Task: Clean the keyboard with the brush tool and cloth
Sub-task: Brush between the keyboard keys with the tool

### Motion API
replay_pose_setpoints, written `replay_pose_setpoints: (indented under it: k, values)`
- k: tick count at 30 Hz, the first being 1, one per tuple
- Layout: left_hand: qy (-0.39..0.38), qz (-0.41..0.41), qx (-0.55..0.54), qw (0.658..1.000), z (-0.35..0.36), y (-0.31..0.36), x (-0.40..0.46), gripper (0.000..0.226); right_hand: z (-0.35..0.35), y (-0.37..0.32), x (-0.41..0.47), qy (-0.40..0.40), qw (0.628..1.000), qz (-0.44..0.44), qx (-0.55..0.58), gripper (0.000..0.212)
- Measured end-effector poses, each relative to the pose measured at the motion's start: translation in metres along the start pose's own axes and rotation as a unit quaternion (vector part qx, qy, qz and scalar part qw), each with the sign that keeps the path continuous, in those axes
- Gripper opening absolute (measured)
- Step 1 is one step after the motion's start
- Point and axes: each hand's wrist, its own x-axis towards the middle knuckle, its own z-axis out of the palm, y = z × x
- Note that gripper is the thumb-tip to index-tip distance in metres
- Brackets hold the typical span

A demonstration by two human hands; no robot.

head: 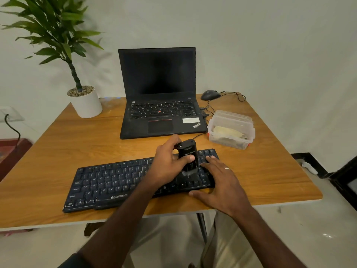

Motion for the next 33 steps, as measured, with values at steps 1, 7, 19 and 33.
replay_pose_setpoints:
  k: [1, 7, 19, 33]
  values:
    - [0.023, 0.003, -0.012, 1.0, 0.001, -0.001, -0.002, 0.033, 0.0, 0.0, 0.0, 0.0, 1.0, -0.002, 0.003, 0.103]
    - [0.006, -0.014, -0.04, 0.999, -0.017, 0.005, -0.006, 0.03, -0.002, 0.002, -0.001, 0.003, 0.999, 0.016, 0.047, 0.103]
    - [-0.13, -0.026, -0.077, 0.988, 0.004, 0.012, 0.002, 0.028, -0.004, -0.002, -0.002, 0.006, 0.996, 0.02, 0.09, 0.111]
    - [-0.039, -0.049, -0.136, 0.989, -0.007, 0.004, -0.005, 0.025, -0.035, 0.037, 0.01, -0.047, 0.986, 0.012, 0.159, 0.095]
